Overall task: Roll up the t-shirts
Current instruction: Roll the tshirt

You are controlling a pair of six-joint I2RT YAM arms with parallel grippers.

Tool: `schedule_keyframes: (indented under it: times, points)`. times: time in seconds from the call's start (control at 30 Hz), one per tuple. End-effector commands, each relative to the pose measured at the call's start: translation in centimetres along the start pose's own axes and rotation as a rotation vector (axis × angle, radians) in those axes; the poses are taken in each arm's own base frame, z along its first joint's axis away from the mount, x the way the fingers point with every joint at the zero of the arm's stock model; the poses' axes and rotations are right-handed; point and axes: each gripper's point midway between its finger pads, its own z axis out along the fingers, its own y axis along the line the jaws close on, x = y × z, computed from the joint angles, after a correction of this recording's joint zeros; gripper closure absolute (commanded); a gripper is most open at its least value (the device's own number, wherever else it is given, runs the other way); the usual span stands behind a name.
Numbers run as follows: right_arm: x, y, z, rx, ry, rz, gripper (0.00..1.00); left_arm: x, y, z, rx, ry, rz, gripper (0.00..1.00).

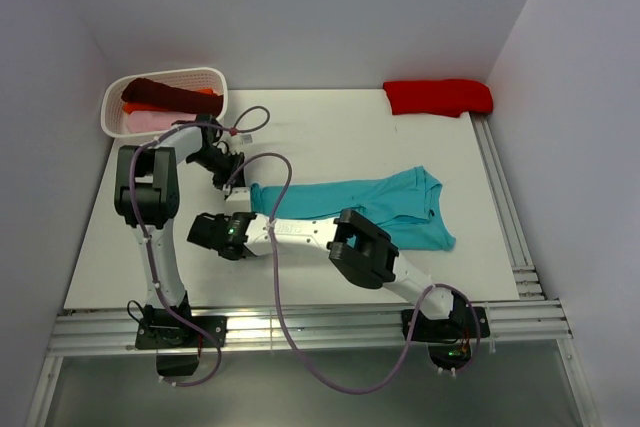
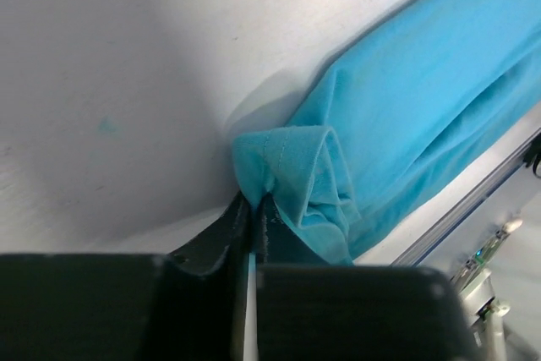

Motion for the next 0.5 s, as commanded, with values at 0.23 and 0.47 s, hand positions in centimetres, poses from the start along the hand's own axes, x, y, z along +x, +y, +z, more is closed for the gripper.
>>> schedule_keyframes:
  times: [0.23,0.47]
  points:
    - [2.7,-0.6,1.1,0.052,0.068,-0.047,0.76,-1.5,0.2,-1.7,-0.177,-0.088,-0.009,1.0]
    - [3.0,0.6,-0.9,-0.234,0.06,0.083,0.91,-2.0,1.1,-2.7,-0.312,-0.13,0.007,1.0]
